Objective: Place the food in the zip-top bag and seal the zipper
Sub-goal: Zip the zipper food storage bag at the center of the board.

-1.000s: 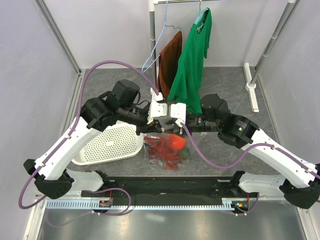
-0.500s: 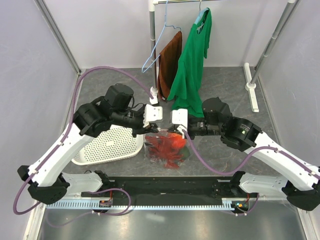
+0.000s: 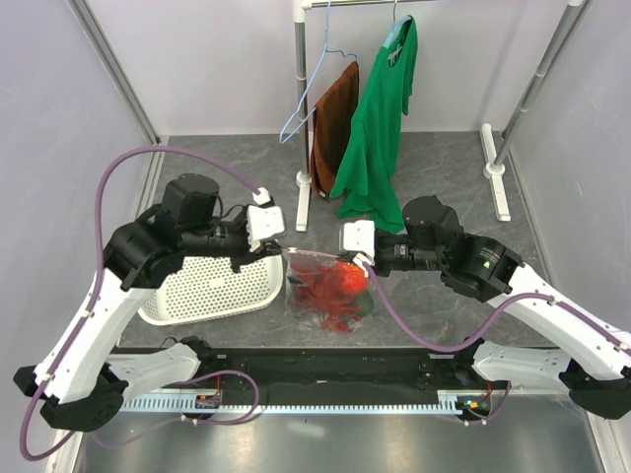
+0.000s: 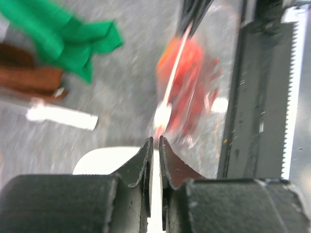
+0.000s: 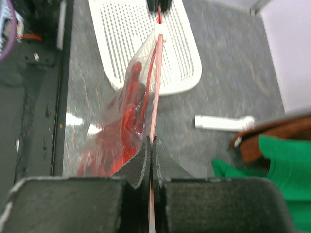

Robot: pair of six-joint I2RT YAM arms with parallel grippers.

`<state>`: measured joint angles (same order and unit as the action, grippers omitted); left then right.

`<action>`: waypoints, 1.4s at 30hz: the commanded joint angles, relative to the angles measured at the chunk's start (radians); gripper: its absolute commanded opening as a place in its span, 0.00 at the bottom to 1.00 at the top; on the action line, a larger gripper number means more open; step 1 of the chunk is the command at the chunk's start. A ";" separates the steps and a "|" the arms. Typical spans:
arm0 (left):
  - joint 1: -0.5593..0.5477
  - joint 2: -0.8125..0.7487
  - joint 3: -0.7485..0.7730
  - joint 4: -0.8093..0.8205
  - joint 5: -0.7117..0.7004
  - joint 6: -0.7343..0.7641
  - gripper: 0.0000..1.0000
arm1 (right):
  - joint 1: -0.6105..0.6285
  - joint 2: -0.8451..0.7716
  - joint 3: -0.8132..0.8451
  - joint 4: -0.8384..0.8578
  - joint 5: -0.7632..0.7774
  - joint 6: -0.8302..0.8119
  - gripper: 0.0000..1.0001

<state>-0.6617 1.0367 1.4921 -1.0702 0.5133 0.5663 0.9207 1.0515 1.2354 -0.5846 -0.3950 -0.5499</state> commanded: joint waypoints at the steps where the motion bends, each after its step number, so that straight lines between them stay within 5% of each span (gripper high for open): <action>1: 0.050 -0.076 -0.012 -0.054 -0.070 0.024 0.02 | -0.009 -0.027 -0.004 -0.078 0.058 -0.018 0.00; 7: 0.059 -0.116 -0.058 -0.051 -0.073 0.020 0.02 | -0.008 -0.028 0.001 -0.077 0.051 -0.018 0.00; 16: 0.060 -0.092 -0.055 0.041 0.005 -0.052 0.23 | -0.008 -0.011 0.027 -0.040 0.033 0.004 0.00; 23: 0.059 -0.040 -0.013 0.119 0.085 -0.063 0.50 | -0.009 0.007 0.076 -0.009 0.012 0.044 0.00; 32: 0.040 0.068 0.042 0.116 0.174 0.021 0.54 | -0.010 0.031 0.099 0.006 -0.004 0.044 0.00; 39: -0.081 0.137 0.034 0.110 0.143 0.075 0.56 | -0.008 0.030 0.098 0.008 -0.033 0.067 0.00; 42: -0.095 0.164 0.025 0.110 0.134 0.079 0.48 | -0.008 0.019 0.098 0.008 -0.048 0.074 0.00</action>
<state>-0.7364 1.1652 1.4948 -0.9844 0.6388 0.6003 0.9123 1.0885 1.2800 -0.6426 -0.3912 -0.4980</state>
